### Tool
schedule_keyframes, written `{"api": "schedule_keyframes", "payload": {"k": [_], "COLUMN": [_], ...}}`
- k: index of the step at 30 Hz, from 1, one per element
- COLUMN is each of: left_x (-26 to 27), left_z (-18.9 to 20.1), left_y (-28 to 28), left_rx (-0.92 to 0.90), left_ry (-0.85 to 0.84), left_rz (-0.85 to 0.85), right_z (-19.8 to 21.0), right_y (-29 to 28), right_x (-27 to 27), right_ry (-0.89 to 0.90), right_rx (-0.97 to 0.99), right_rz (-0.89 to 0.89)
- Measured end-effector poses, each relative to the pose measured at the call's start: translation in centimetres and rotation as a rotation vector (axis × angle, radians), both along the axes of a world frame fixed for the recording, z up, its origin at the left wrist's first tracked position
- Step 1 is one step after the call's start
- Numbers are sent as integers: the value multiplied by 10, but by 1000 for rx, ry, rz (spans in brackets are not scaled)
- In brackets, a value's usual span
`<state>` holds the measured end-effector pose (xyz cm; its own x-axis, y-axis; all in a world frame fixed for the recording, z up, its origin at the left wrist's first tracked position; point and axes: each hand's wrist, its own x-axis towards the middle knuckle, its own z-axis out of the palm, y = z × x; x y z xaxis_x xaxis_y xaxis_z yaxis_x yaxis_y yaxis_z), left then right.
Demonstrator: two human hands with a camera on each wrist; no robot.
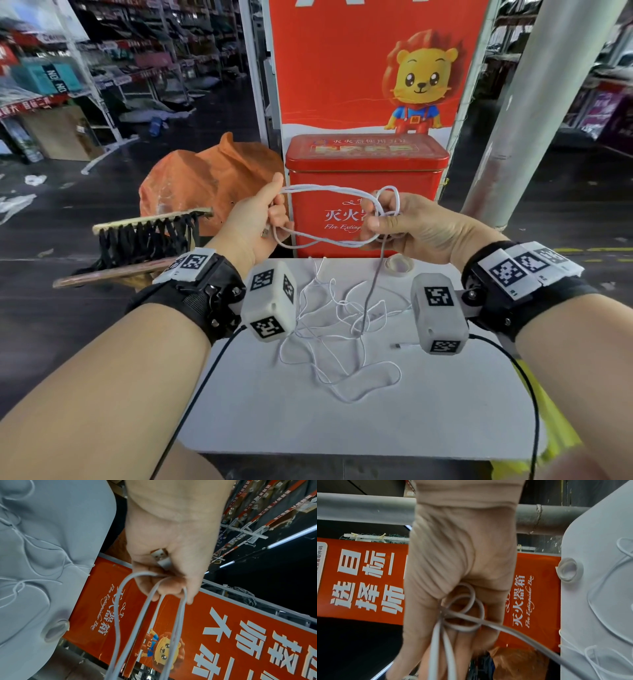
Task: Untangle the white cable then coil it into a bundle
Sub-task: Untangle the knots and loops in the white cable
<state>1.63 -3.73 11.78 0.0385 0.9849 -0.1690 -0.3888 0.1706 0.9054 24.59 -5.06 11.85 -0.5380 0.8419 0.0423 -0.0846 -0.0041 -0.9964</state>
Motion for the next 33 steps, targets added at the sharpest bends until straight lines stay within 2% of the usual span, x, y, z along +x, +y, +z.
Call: {"api": "schedule_keyframes", "payload": {"k": [3,7,11,13,16,19,23,24,27,30,33], "left_x": [-4,-3,0,-3,-6,-1,4,5,9,8,-1], "left_z": [4,7,12,15,14,13,10,9,6,6,10], "left_y": [0,-10,-15,-12,-5,-3,-6,-6,-8,-9,-8], "left_rx": [0,-16,-4,22,7,21,93,108,137,148,86], "left_ry": [109,353,398,299,68,-60,-16,-8,7,35,120], "left_rz": [-125,-429,-562,-539,-404,-253,-118,-89,-24,-17,-80], "right_z": [-1,-3,-8,-7,-8,-9,-5,-5,-4,-4,-3], "right_y": [4,9,12,12,11,10,7,7,6,11,11], "right_x": [4,14,22,23,22,12,-2,-4,-12,-15,-11], "right_ry": [-45,-148,-250,-253,-378,-419,-184,-204,-472,-641,-664], "right_rx": [52,76,80,70,110,136,-15,-5,152,256,320], "right_rz": [-112,-269,-282,-217,-121,-191,-318,-333,-350,-419,-497]}}
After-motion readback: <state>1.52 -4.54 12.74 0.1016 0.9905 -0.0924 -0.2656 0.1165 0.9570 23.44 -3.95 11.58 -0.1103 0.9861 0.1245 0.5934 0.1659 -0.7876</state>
